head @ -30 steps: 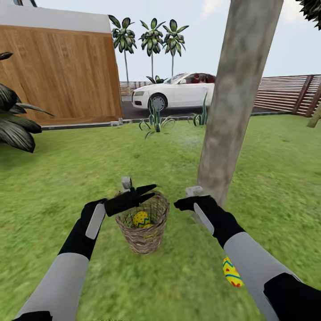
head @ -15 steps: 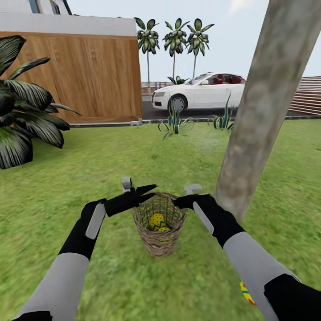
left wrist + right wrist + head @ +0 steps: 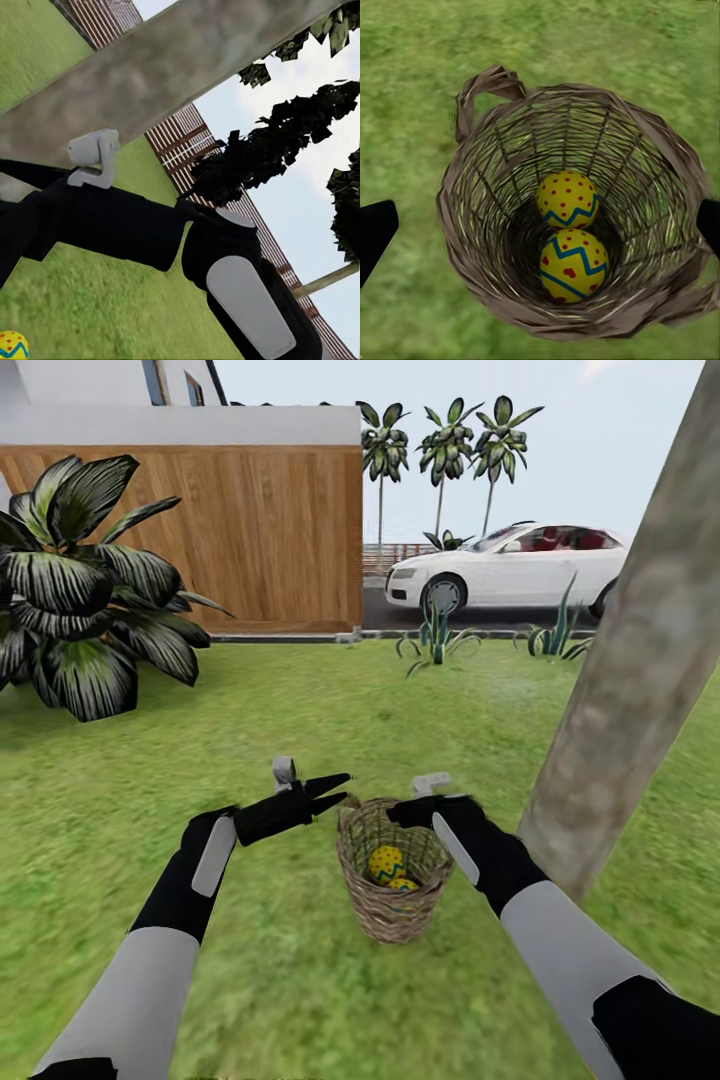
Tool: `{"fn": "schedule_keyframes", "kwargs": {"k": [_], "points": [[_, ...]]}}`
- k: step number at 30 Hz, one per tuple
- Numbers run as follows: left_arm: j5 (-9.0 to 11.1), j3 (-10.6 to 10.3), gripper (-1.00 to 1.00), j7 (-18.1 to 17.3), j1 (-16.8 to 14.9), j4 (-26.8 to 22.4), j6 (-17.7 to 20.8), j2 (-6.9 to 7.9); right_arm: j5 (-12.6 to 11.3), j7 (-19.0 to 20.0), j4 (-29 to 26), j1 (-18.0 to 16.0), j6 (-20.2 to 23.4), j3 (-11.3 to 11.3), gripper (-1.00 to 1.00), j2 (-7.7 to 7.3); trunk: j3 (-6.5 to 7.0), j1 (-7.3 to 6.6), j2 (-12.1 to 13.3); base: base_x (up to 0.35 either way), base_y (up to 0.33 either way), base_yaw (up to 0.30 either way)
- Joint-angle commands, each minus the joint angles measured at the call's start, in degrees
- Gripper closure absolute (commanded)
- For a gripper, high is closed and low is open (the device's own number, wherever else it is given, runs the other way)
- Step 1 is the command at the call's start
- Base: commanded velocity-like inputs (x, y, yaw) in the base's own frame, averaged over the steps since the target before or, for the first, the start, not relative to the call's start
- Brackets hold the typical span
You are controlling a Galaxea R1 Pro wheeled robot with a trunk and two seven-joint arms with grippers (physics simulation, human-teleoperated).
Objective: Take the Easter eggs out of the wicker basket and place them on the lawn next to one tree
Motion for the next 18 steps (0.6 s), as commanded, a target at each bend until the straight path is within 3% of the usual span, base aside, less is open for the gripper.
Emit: {"fn": "schedule_keyframes", "kwargs": {"k": [1,18], "points": [[-0.08,0.18,-1.00,-0.22,-0.05,0.08,0.20,-0.05,-0.38,-0.30,-0.08,-0.04,0.23,0.11,-1.00,-0.03,-0.05,-0.01,-0.02,0.000,0.000,0.183],[-0.05,0.18,-1.00,-0.43,0.13,0.17,-0.41,-0.03,-0.34,-0.32,0.46,0.15,0.06,0.19,-1.00,-0.08,-0.05,-0.01,-0.02,0.044,0.000,0.010]]}}
